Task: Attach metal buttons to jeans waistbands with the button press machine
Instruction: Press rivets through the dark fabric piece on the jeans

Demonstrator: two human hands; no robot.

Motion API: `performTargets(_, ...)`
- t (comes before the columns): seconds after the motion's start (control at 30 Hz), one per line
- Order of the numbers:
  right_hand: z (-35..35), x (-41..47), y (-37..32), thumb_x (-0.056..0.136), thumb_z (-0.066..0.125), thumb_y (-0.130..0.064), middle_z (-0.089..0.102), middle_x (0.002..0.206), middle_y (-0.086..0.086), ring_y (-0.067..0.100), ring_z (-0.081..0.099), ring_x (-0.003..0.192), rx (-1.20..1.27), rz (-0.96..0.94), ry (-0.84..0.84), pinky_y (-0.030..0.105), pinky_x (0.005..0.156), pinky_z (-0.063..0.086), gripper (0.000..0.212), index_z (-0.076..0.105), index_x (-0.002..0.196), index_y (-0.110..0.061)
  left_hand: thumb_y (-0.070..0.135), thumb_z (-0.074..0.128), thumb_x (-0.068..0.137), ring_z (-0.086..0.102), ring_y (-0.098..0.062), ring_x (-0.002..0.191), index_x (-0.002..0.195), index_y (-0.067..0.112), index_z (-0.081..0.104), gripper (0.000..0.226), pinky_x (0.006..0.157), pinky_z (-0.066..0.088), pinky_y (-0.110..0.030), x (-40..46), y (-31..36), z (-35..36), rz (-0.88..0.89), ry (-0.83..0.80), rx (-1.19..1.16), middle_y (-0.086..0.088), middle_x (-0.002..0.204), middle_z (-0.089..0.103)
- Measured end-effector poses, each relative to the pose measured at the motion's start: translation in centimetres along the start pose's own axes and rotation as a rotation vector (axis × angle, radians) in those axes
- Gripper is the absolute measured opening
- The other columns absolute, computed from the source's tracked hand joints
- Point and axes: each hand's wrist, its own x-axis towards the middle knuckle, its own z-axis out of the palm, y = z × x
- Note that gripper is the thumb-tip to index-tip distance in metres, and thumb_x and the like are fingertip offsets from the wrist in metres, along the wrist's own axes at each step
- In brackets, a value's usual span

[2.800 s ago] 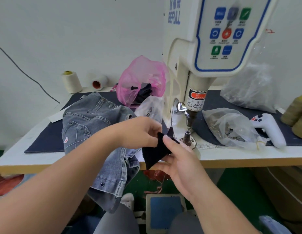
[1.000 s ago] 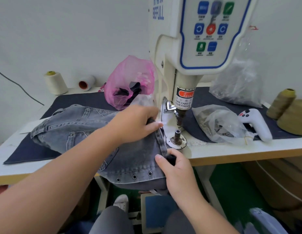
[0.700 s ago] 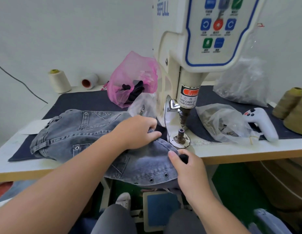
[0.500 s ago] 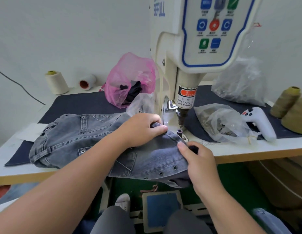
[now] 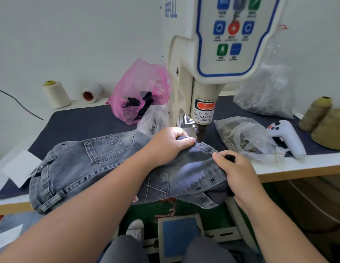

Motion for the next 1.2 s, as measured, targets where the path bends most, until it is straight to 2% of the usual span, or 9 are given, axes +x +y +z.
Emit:
performTargets(0.23, -1.6, -1.2, -0.4, 0.076, 0.054, -0.039, 0.067, 0.077, -0.001, 0.017, 0.060, 0.079, 0.091, 0.002, 0.190, 0.039, 0.078, 0.046, 0.018, 0.067, 0.074, -0.026, 0.034, 0.067, 0.093, 0.050, -0.004, 0.061, 0.080, 0.008, 0.067, 0.029, 0.062, 0.040, -0.025, -0.1, -1.0, 1.2, -0.074, 0.063, -0.131, 0.003, 0.067, 0.058)
performTargets(0.37, -2.8, -2.5, -1.4, 0.079, 0.029, -0.027, 0.051, 0.088, -0.002, 0.024, 0.051, 0.091, -0.239, -0.163, 0.262, 0.041, 0.076, 0.044, 0.025, 0.054, 0.082, -0.022, 0.032, 0.067, 0.093, 0.053, -0.002, 0.062, 0.083, 0.010, 0.069, 0.024, 0.062, 0.042, -0.021, -0.3, -1.2, 1.5, -0.067, 0.096, -0.154, 0.005, 0.068, 0.062)
performTargets(0.47, -2.8, -3.1, -1.9, 0.089, 0.043, -0.034, 0.052, 0.079, 0.007, 0.032, 0.055, 0.075, 0.007, -0.059, 0.288, 0.045, 0.064, 0.046, 0.025, 0.062, 0.073, -0.027, 0.031, 0.067, 0.092, 0.052, 0.006, 0.058, 0.079, 0.016, 0.069, 0.020, 0.058, 0.041, -0.012, -0.4, -1.1, 1.4, -0.054, 0.118, -0.155, 0.016, 0.061, 0.061)
performTargets(0.57, -2.3, -3.8, -2.2, 0.093, 0.056, -0.004, 0.059, 0.065, 0.006, 0.015, 0.050, 0.046, 0.298, 0.009, 0.151, 0.028, 0.043, 0.043, 0.033, 0.069, 0.071, -0.025, 0.030, 0.067, 0.093, 0.051, 0.009, 0.056, 0.075, 0.019, 0.066, 0.020, 0.055, 0.038, -0.007, -0.5, -1.0, 1.4, -0.029, 0.132, -0.144, 0.023, 0.057, 0.059)
performTargets(0.67, -1.7, -4.5, -2.3, 0.079, 0.057, 0.015, 0.068, 0.076, 0.009, 0.019, 0.060, 0.059, 0.483, 0.005, -0.017, 0.027, 0.047, 0.050, 0.039, 0.072, 0.075, -0.020, 0.030, 0.066, 0.093, 0.053, 0.009, 0.059, 0.075, 0.026, 0.063, 0.019, 0.057, 0.037, -0.006, -0.8, -0.8, 1.3, 0.000, 0.141, -0.124, 0.025, 0.060, 0.060)
performTargets(0.8, -0.1, -4.7, -2.5, 0.058, 0.063, 0.003, 0.071, 0.090, 0.012, 0.023, 0.069, 0.076, 0.677, 0.014, -0.123, 0.029, 0.056, 0.056, 0.031, 0.076, 0.077, -0.017, 0.028, 0.061, 0.096, 0.053, -0.007, 0.067, 0.087, 0.031, 0.052, 0.013, 0.072, 0.043, -0.022, -0.9, -0.5, 1.1, 0.029, 0.112, -0.126, 0.008, 0.080, 0.064)
performTargets(0.97, 1.4, -4.3, -2.2, 0.084, 0.053, 0.009, 0.073, 0.095, 0.015, 0.024, 0.073, 0.084, 0.719, 0.071, -0.099, 0.034, 0.066, 0.059, 0.030, 0.078, 0.079, -0.007, 0.000, 0.044, 0.094, 0.039, -0.009, 0.060, 0.083, 0.022, 0.047, 0.025, 0.058, 0.036, -0.023, -1.5, 0.4, 0.3, 0.059, -0.062, -0.290, -0.002, 0.073, 0.047)
performTargets(1.07, 2.1, -4.2, -2.1, 0.090, 0.048, 0.015, 0.074, 0.097, 0.015, 0.023, 0.074, 0.089, 0.650, 0.067, -0.048, 0.030, 0.068, 0.059, 0.043, 0.078, 0.072, -0.010, 0.011, 0.042, 0.079, 0.037, -0.013, 0.060, 0.076, 0.019, 0.052, 0.014, 0.058, 0.031, -0.026, -1.8, 1.1, -0.2, 0.011, -0.130, -0.376, -0.004, 0.068, 0.044)
performTargets(1.2, 2.7, -4.1, -2.0, 0.089, 0.052, 0.018, 0.076, 0.096, 0.005, 0.019, 0.073, 0.094, 0.498, 0.002, -0.019, 0.026, 0.072, 0.058, 0.048, 0.078, 0.076, -0.020, 0.034, 0.048, 0.086, 0.043, -0.020, 0.080, 0.085, 0.011, 0.056, 0.024, 0.079, 0.036, -0.037, -2.0, 1.3, -0.5, 0.032, -0.180, -0.469, -0.010, 0.083, 0.049)
